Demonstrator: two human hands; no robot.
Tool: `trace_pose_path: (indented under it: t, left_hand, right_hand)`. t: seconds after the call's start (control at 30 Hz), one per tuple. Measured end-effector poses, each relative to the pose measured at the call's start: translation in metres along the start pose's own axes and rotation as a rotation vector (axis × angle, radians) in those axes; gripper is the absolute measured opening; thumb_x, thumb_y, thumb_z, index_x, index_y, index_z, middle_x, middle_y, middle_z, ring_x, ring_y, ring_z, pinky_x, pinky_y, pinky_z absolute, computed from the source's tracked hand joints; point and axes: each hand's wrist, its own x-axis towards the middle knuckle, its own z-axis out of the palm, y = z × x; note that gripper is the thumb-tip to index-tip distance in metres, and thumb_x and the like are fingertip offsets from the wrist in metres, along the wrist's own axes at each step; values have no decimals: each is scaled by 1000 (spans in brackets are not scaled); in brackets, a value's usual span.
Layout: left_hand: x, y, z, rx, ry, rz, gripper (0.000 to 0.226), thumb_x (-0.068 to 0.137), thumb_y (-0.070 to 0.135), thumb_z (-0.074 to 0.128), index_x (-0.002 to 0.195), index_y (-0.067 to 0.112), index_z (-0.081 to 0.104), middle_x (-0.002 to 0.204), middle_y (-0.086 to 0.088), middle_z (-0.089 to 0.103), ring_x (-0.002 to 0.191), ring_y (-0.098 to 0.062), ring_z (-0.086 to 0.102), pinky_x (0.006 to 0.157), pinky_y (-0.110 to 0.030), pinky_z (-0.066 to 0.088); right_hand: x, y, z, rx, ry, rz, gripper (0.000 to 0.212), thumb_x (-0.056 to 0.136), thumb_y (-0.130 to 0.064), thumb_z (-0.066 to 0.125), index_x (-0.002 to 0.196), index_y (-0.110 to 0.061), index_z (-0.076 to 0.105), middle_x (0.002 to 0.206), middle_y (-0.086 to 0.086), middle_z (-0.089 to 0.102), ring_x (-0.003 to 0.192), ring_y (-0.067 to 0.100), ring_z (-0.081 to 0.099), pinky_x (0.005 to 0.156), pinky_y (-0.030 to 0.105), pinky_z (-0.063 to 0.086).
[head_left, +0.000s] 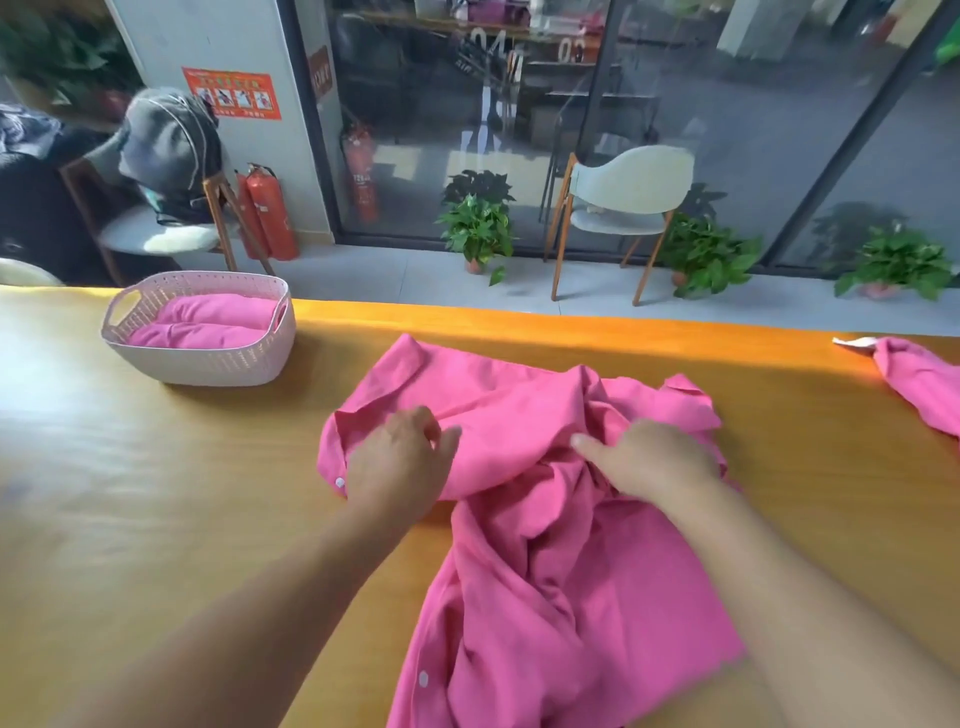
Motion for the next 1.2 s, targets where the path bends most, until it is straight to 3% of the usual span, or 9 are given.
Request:
trace_pose_path:
  t: [0.13,0.3,0.37,0.47,0.57,0.67,0.9,1.03,1.2]
  left_hand:
    - [-33,11,28,12,-577,-48,61,81,77,48,75,17,58,81,-5,61,81,-23,59,72,-31,44]
    - [-24,14,18,208,-932,91,20,87,32,62,91,13,67,87,-8,69,69,-19,65,61,-28,53]
    - [-6,15,6,235,-843,74,22,90,24,52,84,10,69,93,-9,72,70,-19,67,62,-28,53]
    - [35,21,-18,166,-209,119,22,91,13,47,100,10,68,105,-10,69,97,-29,65,79,-34,50]
    - [63,27,-19,-151,145,102,28,84,-1,50,101,9,71,109,-10,69,102,-30,62,85,-35,47]
    - [84,30,1,-153,17,98,29,92,6,48,112,8,68,119,-14,67,110,-31,60,90,-33,44]
    - [121,21,52,288,-678,73,108,70,91,11,148,22,37,153,-9,34,140,-28,31,115,-37,26]
    - [138,-1,74,243,-564,-137,95,67,89,9,148,45,27,161,3,9,147,-28,0,117,-59,3]
    - [156,-6,78,383,-364,-280,74,89,76,19,151,34,23,162,-1,6,147,-35,9,114,-64,9]
  right_hand:
    - [-24,1,30,719,-360,257,72,80,-72,61,116,-10,63,108,11,68,97,29,65,80,37,54]
    - [-14,-20,47,552,227,-92,13,81,-24,68,93,-19,66,112,-1,48,106,24,54,91,31,44]
    - [-21,-32,36,530,117,-337,6,78,-18,67,85,-18,66,104,-4,49,96,20,54,84,28,43]
    - [-28,-37,26,393,-178,-497,12,77,-17,62,83,-17,73,88,-4,69,86,16,63,76,29,48]
    - [-16,-15,22,479,241,-230,18,81,-16,55,66,-11,63,68,5,66,70,24,61,62,36,43]
    - [12,27,22,668,507,114,25,89,-11,49,67,-18,58,77,4,65,70,26,54,58,35,34]
    - [70,72,81,172,73,80,48,99,-14,32,145,-12,40,156,5,35,144,21,32,113,30,29]
    - [92,106,88,156,4,177,60,103,-29,20,158,-13,4,167,2,-4,153,18,0,123,35,12]
    - [130,148,57,-13,-81,445,56,99,-26,28,152,-10,25,161,7,22,147,23,23,117,38,25]
